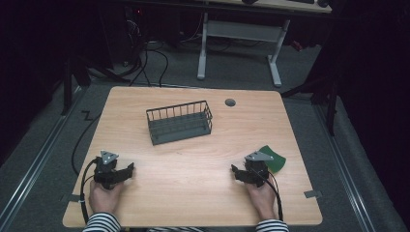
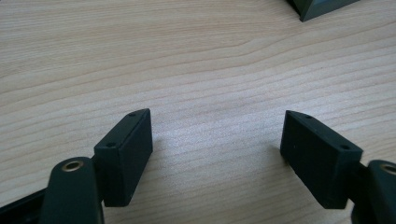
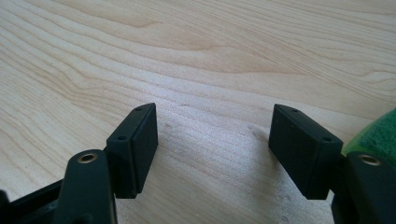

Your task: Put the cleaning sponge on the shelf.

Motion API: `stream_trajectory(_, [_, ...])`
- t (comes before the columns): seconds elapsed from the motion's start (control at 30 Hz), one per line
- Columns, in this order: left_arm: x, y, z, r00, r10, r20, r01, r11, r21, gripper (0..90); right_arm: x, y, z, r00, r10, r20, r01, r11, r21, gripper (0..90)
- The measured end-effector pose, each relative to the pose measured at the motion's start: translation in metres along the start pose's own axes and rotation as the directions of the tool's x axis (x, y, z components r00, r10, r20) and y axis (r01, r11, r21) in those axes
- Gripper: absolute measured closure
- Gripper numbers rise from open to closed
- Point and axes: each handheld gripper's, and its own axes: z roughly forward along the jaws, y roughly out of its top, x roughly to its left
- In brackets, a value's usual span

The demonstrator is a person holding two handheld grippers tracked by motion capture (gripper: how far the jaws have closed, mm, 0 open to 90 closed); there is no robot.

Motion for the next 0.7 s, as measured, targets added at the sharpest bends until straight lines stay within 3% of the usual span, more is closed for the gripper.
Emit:
stream_trajectory(0.37, [0.0008, -0.0003, -0.0008, 0.9995, 0.005, 0.030, -0.005, 1.0000, -0.004, 26.5, 0.0020, -0.0005, -0.0007, 1.0000, 0.000, -0.001, 0.000, 1.000, -0.001, 34.0])
stream_trajectory(0.43, [0.0041, -0.0011, -0.0019, 0.9975, -0.038, 0.060, 0.039, 0.9991, -0.017, 26.5, 0.0031, -0.0008, -0.0011, 0.9991, -0.034, -0.025, 0.034, 0.999, -0.005, 34.9])
stream_trajectory(0.53, [0.0052, -0.0014, -0.0023, 0.9952, -0.070, 0.069, 0.071, 0.9971, -0.025, 26.7, 0.0037, -0.0008, -0.0012, 0.9994, -0.025, -0.025, 0.025, 1.000, -0.004, 34.9])
stream_trajectory(0.6, [0.0037, -0.0010, -0.0022, 0.9966, -0.059, 0.058, 0.060, 0.9980, -0.020, 28.7, 0.0035, -0.0009, -0.0012, 0.9993, -0.026, -0.027, 0.026, 1.000, -0.006, 35.0])
stream_trajectory(0.7, [-0.0038, 0.0001, -0.0005, 1.0000, 0.000, -0.003, 0.000, 1.0000, -0.005, 30.8, 0.0044, -0.0003, -0.0015, 0.9995, -0.020, -0.025, 0.020, 1.000, 0.003, 35.0])
